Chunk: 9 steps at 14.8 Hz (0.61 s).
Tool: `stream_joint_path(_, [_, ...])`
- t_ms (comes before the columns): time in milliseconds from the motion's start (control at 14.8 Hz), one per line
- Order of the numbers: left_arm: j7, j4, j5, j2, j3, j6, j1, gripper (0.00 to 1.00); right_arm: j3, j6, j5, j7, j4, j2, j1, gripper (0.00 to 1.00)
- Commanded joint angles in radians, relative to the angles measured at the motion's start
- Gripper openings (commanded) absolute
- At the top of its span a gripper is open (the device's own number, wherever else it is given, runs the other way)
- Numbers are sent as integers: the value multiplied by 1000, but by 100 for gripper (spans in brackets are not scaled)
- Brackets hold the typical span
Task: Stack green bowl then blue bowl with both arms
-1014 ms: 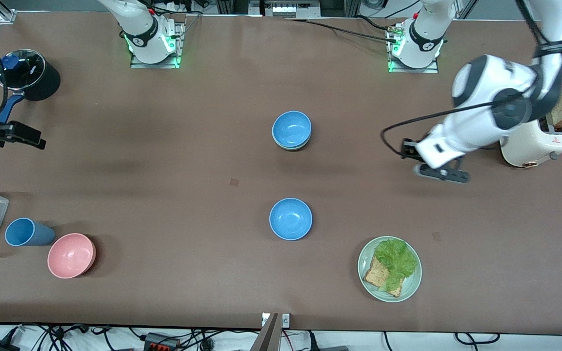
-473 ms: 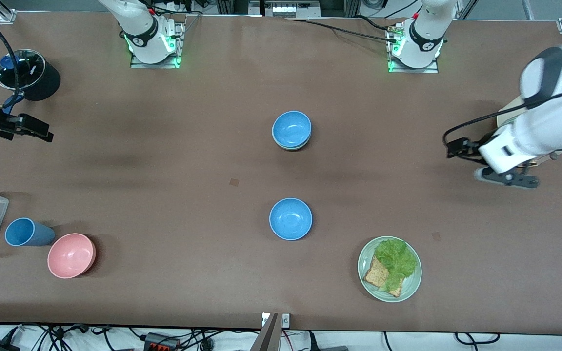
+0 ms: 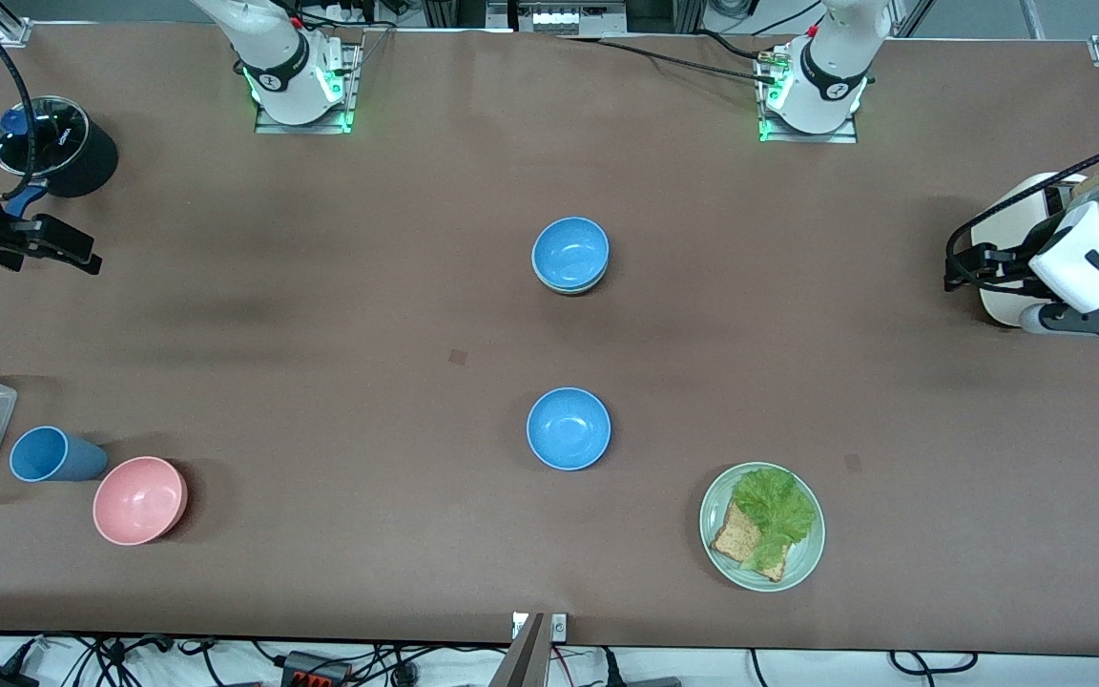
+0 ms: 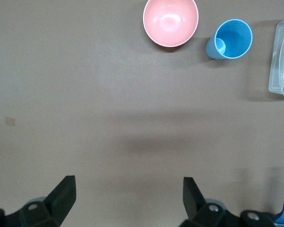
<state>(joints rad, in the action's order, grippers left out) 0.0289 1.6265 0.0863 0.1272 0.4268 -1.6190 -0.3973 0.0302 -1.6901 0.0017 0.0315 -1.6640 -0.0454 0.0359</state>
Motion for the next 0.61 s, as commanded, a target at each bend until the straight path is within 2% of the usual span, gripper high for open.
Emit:
stream_joint_path(0, [81,73,-46,-99,-92,-7,81,100,-1,7,-8,13,-25,27,-1,100])
stream_joint_path(338, [126,105,-63,-145,-97,-4,112,100,-1,-3,-16,15,-31,32,-2,100])
stream_joint_path(541, [149,144,-63,-162,-164,-32,202,100,-3,-3,-16,15,-33,33,-2,100])
